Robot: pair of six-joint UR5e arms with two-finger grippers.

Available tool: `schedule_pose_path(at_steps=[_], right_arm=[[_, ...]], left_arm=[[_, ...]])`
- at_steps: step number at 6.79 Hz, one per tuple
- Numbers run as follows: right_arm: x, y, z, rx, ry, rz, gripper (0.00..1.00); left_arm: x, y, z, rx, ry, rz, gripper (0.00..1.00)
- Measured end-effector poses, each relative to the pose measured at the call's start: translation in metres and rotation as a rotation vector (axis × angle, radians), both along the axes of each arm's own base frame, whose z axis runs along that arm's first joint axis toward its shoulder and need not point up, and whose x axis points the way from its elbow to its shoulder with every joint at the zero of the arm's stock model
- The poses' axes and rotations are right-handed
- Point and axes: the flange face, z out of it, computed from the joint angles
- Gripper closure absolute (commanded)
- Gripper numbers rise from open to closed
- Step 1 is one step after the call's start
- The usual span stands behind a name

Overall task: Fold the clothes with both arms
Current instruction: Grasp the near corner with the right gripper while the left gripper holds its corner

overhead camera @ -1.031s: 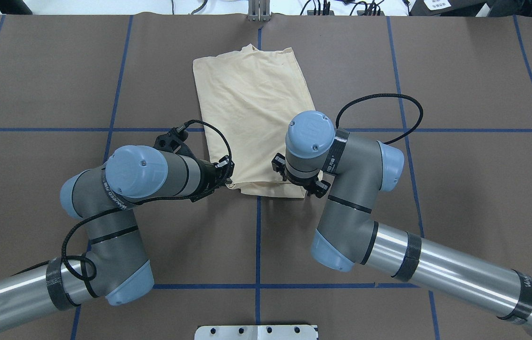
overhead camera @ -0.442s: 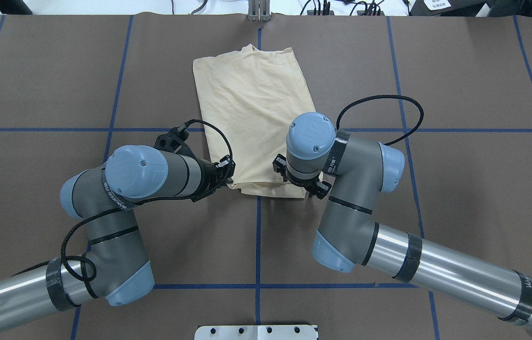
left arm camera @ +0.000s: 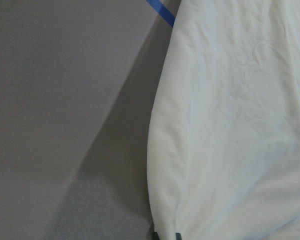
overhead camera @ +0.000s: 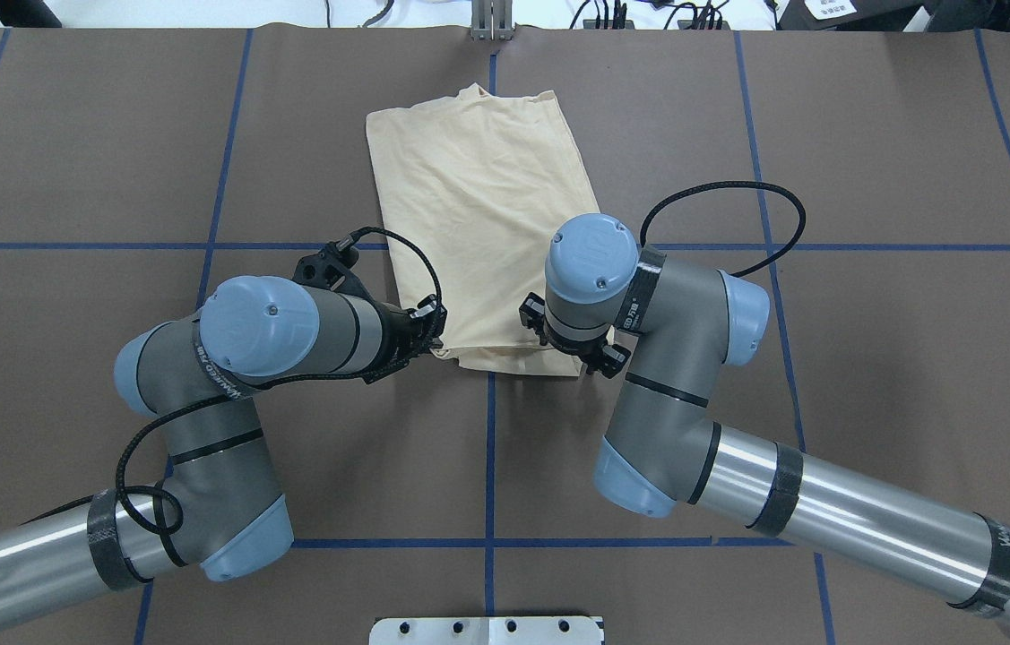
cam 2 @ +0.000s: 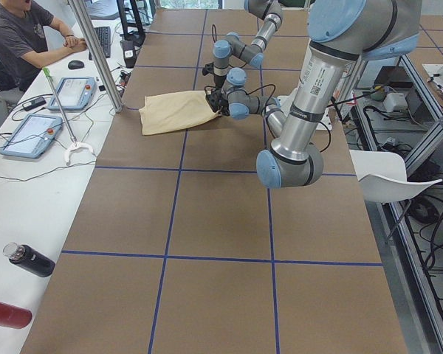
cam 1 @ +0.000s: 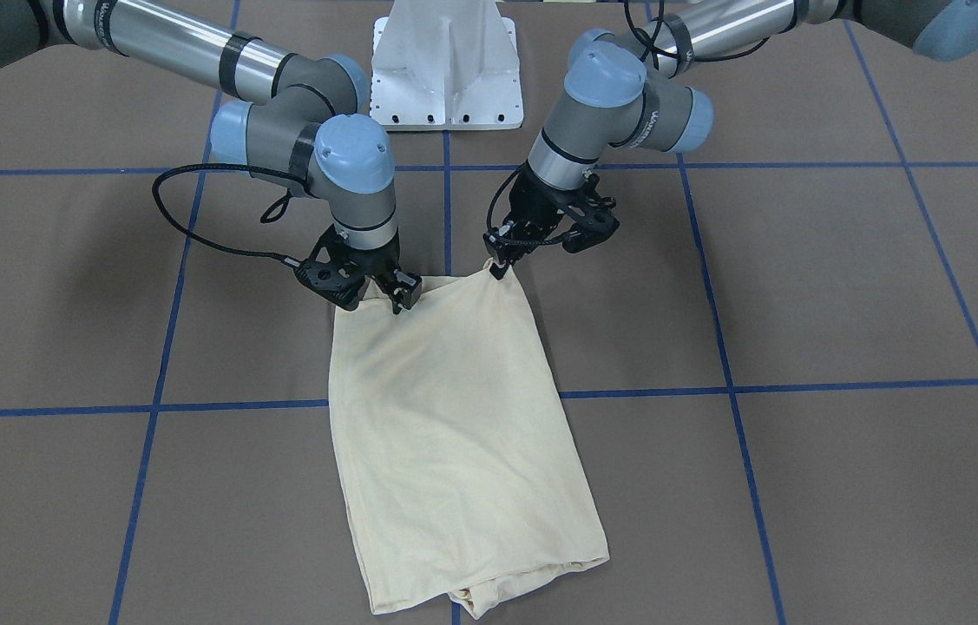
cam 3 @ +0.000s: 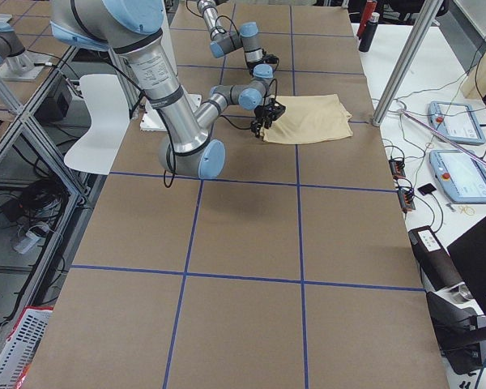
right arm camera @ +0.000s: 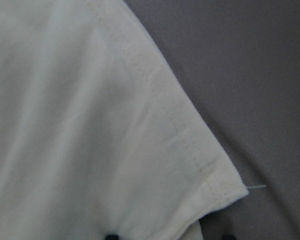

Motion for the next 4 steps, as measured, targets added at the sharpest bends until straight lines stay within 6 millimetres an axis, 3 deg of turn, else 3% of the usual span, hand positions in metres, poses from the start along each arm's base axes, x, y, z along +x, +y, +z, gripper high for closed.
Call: schedule_pose_path(at_steps=[4], right_arm=[[0.0004,-0.0006,-0.0031,0.004,-0.005,0.000,1.00]], left_arm=[[0.0002,-0.0001,0.0003,0.000,0.000,0.000,1.00]])
